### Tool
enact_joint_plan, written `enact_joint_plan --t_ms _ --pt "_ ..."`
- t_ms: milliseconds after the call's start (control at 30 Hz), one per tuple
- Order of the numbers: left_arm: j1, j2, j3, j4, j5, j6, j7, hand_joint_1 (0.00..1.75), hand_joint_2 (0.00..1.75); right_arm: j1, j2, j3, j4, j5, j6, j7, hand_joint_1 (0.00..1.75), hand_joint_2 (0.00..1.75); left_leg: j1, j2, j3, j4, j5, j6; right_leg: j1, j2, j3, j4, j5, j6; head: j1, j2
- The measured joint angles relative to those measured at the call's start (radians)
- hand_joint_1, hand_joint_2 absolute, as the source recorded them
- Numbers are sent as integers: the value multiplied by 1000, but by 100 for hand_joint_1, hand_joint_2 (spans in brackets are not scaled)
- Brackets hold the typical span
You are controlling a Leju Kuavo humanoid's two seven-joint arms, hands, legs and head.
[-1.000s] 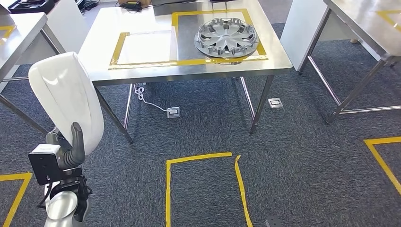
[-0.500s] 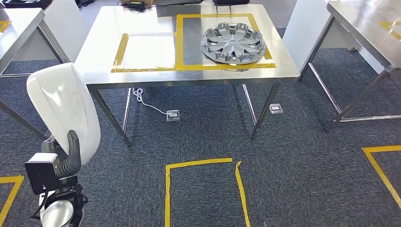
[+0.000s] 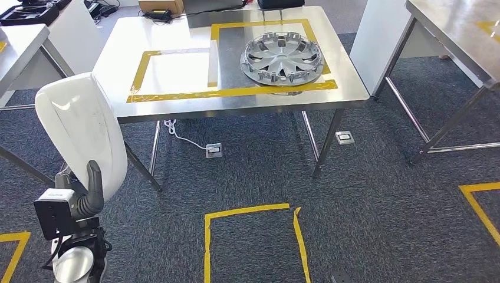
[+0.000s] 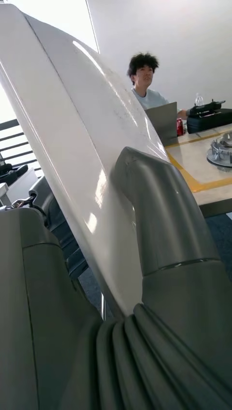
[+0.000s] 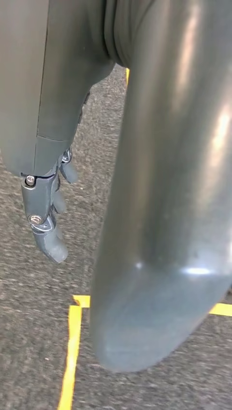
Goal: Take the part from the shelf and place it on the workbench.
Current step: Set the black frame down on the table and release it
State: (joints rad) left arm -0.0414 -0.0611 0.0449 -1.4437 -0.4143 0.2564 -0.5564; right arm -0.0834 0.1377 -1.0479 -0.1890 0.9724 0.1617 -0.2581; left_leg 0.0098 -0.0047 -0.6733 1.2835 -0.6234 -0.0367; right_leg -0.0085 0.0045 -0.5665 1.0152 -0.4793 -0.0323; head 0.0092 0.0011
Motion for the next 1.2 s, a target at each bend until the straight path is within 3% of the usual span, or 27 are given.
enact_joint_plan --t_ms 33,67,133,167,200,333,400,500,533,567,633,700,733,833,900,933,1000,1033,1067,1100,1167,1200 --pt "3 0 0 0 -2 0 4 175 175 2 0 0 0 -1 0 -1 0 0 0 0 -27 29 7 0 0 1 7 0 -6 0 0 0" --pt "4 0 -1 0 -4 0 7 175 175 3 1 0 0 -1 0 -2 0 0 0 0 -34 15 37 1 1 1 16 0 -13 1 0 0" --pt "6 1 -2 -4 -7 0 14 175 175 5 2 0 0 -1 0 -4 0 0 0 0 1 -107 133 8 1 3 37 0 -29 5 0 0" --pt "6 2 -2 -6 -8 0 15 175 175 5 3 0 0 -1 0 -4 0 0 -2 0 28 -173 168 12 3 3 44 2 -38 10 0 0" --pt "5 3 -3 -8 -8 0 15 175 175 4 4 0 0 -1 0 -5 0 0 -4 0 47 -219 185 18 4 4 47 3 -45 15 0 0" --pt "7 4 -3 -15 -9 1 16 175 175 2 4 0 0 -4 2 -5 0 0 -5 -4 64 -251 174 39 4 3 52 2 -60 37 2 0" --pt "3 3 -5 -19 -17 0 23 175 175 0 4 -1 0 -12 3 -8 0 0 -1 -3 74 -257 168 52 4 2 31 53 -87 49 5 0" --pt "-19 -9 -26 -14 -59 -10 59 175 175 0 5 -11 0 -39 2 -10 0 0 -1 -1 84 -258 157 63 1 0 -91 248 -151 59 9 0" --pt "-31 -15 -37 -9 -76 -14 73 175 175 0 5 -17 0 -49 0 -7 0 0 -1 -3 87 -257 152 63 0 0 -125 287 -149 60 9 0" --pt "-46 -22 -48 -1 -90 -17 83 175 175 1 5 -23 0 -56 -3 -2 0 0 -1 -5 92 -256 148 63 0 0 -141 288 -127 60 9 0" --pt "-80 -34 -68 17 -108 -16 93 175 175 1 5 -33 0 -66 -8 10 0 0 -1 -8 107 -254 136 58 1 0 -111 175 -34 55 10 0" --pt "-109 -43 -81 32 -117 -12 96 175 175 0 5 -42 0 -73 -11 18 0 0 -4 -8 119 -254 124 48 4 -1 -61 50 26 47 9 0" --pt "-118 -45 -86 37 -120 -11 97 175 175 0 6 -46 0 -77 -12 19 0 0 -6 -7 121 -255 120 43 7 -1 -48 22 32 43 9 0" --pt "-129 -46 -96 46 -122 -5 96 175 175 4 8 -57 0 -81 -12 18 0 0 -6 -6 128 -260 112 26 7 2 -38 9 25 28 9 0" --pt "-136 -45 -97 50 -120 3 95 175 175 6 9 -59 0 -79 -12 14 0 0 -6 -4 118 -225 92 15 2 2 -24 2 20 14 5 0" --pt "-138 -45 -97 52 -119 5 94 175 175 7 10 -59 0 -76 -11 13 0 0 -4 -3 95 -177 71 11 0 1 -17 0 16 9 3 0" --pt "-138 -44 -97 61 -118 6 93 175 175 8 10 -59 0 -71 -9 12 0 0 -3 -2 15 -38 21 5 0 0 -5 -1 6 3 0 0" --pt "-137 -44 -97 65 -118 6 94 175 175 8 10 -59 0 -68 -8 12 0 0 -3 -1 -22 14 13 3 1 0 0 -1 0 2 0 0" --pt "-135 -44 -97 70 -118 6 94 175 175 9 10 -59 0 -66 -8 13 0 0 -3 -1 -44 34 24 3 1 1 7 0 -6 3 -1 0" --pt "-135 -44 -97 74 -118 6 94 175 175 10 10 -59 0 -65 -8 13 0 0 -3 -1 -47 18 53 4 1 2 15 0 -12 4 -1 0" --pt "-137 -44 -97 80 -118 8 93 175 175 11 10 -59 0 -65 -8 13 0 0 -3 0 -1 -114 146 11 1 3 35 0 -28 8 -1 0" --pt "-139 -44 -97 82 -118 9 92 175 175 11 10 -59 0 -66 -8 12 0 0 -5 0 27 -179 175 16 2 4 41 1 -36 13 0 0"
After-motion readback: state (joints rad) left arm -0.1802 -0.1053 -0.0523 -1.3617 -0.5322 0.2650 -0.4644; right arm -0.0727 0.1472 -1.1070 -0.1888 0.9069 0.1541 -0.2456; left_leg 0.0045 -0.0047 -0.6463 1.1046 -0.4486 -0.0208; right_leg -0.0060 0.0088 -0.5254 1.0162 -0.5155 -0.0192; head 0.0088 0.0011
